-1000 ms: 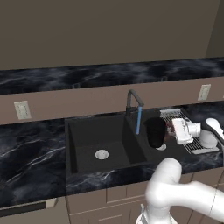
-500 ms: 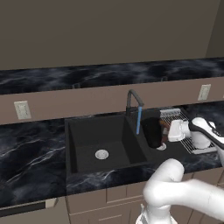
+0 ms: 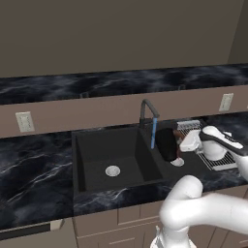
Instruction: Turn on the sink faucet and place the jug under the water for a few seconds to fill it up.
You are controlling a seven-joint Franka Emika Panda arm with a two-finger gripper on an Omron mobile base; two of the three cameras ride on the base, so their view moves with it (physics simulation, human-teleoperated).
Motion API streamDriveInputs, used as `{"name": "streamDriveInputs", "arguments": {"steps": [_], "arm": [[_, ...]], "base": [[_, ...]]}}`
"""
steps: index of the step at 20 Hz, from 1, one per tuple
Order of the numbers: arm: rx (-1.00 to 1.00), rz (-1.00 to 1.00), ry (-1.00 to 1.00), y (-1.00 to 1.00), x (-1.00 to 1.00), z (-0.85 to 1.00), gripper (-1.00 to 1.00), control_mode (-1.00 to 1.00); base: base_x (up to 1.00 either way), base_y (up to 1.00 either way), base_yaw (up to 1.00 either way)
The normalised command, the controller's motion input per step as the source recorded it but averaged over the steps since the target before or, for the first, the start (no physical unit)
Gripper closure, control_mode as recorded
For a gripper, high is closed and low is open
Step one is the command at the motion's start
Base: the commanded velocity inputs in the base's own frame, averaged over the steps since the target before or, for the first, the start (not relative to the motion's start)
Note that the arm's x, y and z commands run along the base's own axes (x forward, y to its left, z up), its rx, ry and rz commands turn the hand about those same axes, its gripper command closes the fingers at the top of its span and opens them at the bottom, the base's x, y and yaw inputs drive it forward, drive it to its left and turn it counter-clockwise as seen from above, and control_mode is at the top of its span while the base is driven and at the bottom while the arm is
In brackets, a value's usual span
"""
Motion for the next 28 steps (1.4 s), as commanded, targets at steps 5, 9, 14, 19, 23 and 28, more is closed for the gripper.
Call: {"name": "streamDriveInputs", "arguments": {"steps": [5, 9, 14, 19, 23, 28], "arm": [[0.00, -0.05, -0.05, 0.06, 0.13, 0.06, 1.00, -1.00], [0.00, -0.06, -0.03, 0.02, 0.04, 0.15, 1.00, -1.00], [0.00, -0.03, -0.03, 0.16, 0.02, 0.13, 1.00, -1.00], [-0.03, 0.00, -0.05, 0.31, 0.00, 0.13, 1.00, -1.00], [-0.05, 0.01, 0.00, 0.26, 0.00, 0.01, 1.00, -1.00], [-0.07, 0.01, 0.05, 0.11, 0.02, 0.00, 1.00, -1.00]], "base": [[0.00, 0.00, 0.00], [0.00, 0.00, 0.00], [0.00, 0.00, 0.00], [0.00, 0.00, 0.00], [0.00, 0.00, 0.00], [0.00, 0.00, 0.00]]}}
